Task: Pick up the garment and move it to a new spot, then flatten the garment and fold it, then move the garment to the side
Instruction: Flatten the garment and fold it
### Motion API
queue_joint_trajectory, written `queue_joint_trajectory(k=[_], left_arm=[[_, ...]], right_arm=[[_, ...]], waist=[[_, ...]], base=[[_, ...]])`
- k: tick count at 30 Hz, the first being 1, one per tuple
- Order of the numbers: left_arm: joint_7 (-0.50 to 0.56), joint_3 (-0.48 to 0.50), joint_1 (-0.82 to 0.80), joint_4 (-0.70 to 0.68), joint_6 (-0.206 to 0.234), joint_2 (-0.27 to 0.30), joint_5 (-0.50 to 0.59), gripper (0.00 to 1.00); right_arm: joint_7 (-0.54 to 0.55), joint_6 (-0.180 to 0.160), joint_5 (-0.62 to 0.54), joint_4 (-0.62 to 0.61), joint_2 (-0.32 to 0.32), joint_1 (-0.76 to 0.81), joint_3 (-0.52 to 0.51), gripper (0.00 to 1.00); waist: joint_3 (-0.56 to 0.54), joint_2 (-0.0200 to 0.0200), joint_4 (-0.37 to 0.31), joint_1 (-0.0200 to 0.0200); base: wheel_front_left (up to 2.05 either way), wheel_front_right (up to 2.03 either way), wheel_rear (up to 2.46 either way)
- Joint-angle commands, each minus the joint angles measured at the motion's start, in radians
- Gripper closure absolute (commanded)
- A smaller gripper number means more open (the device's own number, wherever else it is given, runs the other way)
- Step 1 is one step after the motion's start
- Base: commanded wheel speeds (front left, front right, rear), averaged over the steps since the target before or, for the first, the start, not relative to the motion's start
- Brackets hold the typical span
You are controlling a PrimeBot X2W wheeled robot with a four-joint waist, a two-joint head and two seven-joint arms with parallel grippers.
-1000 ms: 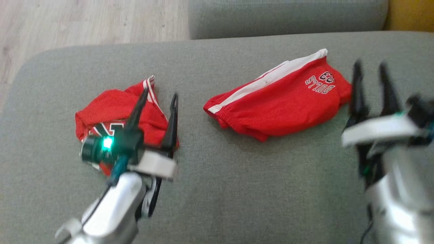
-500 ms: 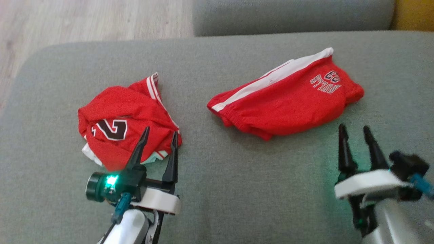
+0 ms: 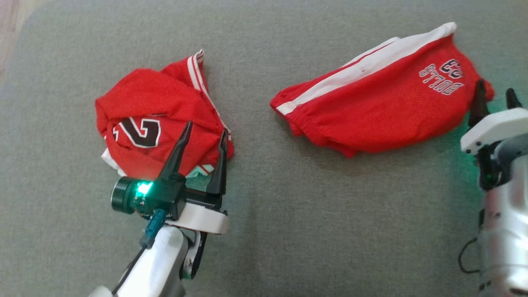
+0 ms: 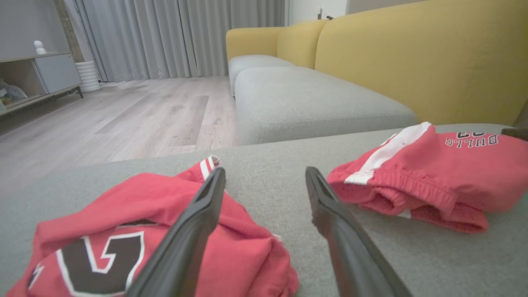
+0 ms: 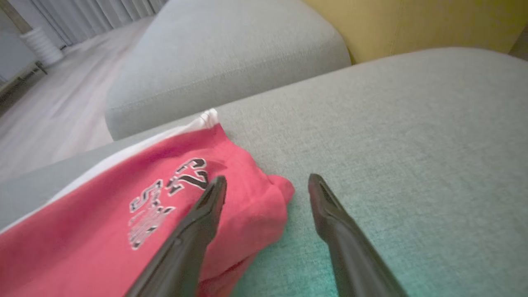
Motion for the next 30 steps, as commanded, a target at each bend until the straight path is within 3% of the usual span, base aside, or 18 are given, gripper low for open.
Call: queue_joint_trajectory(k=[1,6,14,15,16,23,30], left_arm=[[-0.006,0.047,-0.037,-0.023,-0.005,0.004,0.012,0.0],[-0.006,0.069,-0.042,-0.015,-0.027,-0.013,0.036,0.0],[-0.006,0.108,-0.051,-0.011,-0.048,-0.031,0.065,0.0],[-0.006,0.111,-0.051,-0.01,-0.05,-0.033,0.069,0.0],[-0.006,0.114,-0.051,-0.009,-0.052,-0.035,0.073,0.0],[-0.006,0.142,-0.036,0.005,-0.062,-0.044,0.089,0.0],[-0.006,0.162,-0.027,0.011,-0.078,-0.052,0.101,0.0]], right_arm=[[0.015,-0.001,-0.028,0.003,-0.013,-0.05,0.004,0.0],[0.069,-0.001,-0.066,0.145,-0.041,-0.133,-0.037,0.0],[0.138,-0.001,-0.008,0.313,-0.086,-0.204,0.09,0.0],[0.14,-0.001,0.009,0.326,-0.094,-0.211,0.115,0.37],[0.133,-0.001,0.027,0.332,-0.102,-0.217,0.142,1.0],[0.014,-0.001,0.188,0.306,-0.182,-0.217,0.232,1.0],[-0.033,-0.001,0.267,0.332,-0.345,-0.155,0.201,1.0]], waist=[[0.02,0.0,0.018,-0.0003],[0.041,0.0,0.035,-0.0003],[0.06,0.0,0.04,-0.0003],[0.061,0.0,0.04,-0.0003],[0.062,0.0,0.039,-0.0003],[0.033,0.0,0.012,-0.0003],[-0.004,0.0,-0.008,-0.0003]], base=[[0.0,0.0,0.0],[0.0,0.0,0.0],[0.0,0.0,0.0],[0.0,0.0,0.0],[0.0,0.0,0.0],[0.0,0.0,0.0],[0.0,0.0,0.0]])
